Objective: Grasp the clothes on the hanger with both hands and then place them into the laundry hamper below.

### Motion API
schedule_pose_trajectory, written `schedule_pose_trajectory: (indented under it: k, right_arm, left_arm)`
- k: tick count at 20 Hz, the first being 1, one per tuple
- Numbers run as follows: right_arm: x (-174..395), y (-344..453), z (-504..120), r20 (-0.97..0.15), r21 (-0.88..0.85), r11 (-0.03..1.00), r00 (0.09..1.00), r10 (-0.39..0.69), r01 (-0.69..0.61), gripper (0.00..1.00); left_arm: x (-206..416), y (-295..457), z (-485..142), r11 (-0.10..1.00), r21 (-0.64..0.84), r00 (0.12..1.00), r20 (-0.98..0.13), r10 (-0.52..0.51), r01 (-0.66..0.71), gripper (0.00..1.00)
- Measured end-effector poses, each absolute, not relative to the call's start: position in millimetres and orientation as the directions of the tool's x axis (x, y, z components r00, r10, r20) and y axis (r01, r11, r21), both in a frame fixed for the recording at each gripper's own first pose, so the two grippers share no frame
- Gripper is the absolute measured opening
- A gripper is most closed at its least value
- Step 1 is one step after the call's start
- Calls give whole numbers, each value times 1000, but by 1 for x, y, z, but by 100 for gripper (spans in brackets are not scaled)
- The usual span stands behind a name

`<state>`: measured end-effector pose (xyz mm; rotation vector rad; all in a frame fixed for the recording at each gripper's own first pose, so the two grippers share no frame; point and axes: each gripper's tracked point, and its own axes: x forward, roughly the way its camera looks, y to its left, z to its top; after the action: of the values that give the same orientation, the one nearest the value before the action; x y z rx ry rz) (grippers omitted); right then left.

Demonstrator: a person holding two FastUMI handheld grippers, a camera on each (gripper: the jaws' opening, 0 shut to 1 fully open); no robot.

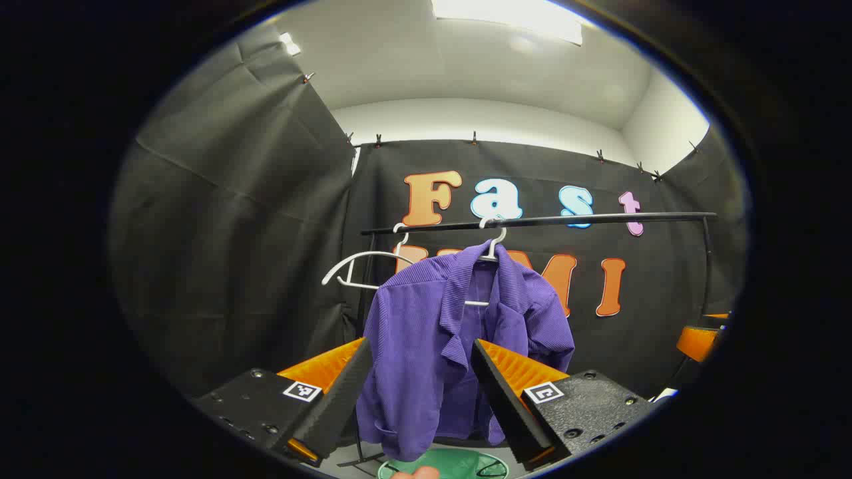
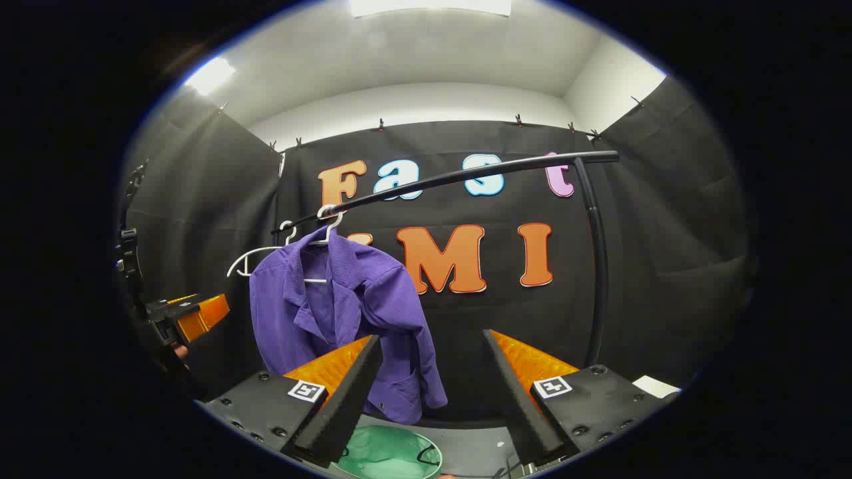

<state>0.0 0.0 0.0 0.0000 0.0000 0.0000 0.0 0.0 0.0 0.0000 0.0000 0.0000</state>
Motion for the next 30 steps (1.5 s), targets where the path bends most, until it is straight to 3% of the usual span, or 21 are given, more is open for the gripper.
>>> schedule_pose_trajectory:
  k: [3, 4, 8, 10, 17, 30]
  right_arm:
    - [0, -5, -1, -2, 0, 1000, 1000, -9, 9, 94]
    - [0, -5, 0, -3, 3, 1000, 1000, -11, 11, 94]
    - [0, -10, 0, -1, 7, 1000, 1000, -20, 20, 94]
    - [0, -12, 2, 2, 10, 1000, 1000, -22, 22, 94]
    - [3, -18, 0, 4, 20, 999, 1000, -31, 31, 94]
    - [4, -34, -5, -2, 42, 998, 999, -47, 47, 94]
  left_arm:
    - [0, 0, -3, 1000, -5, 1000, -5, -1, 1, 95]
    - [0, 0, -2, 1000, -5, 1000, -4, -1, 1, 92]
    - [2, -1, 1, 1000, 3, 1000, 6, -5, 5, 95]
    - [3, -3, 1, 1000, 5, 1000, 8, -10, 10, 92]
    - [8, -7, 1, 1000, 15, 1000, 14, -19, 19, 95]
    - [9, -12, 0, 1000, 21, 1000, 13, -14, 14, 92]
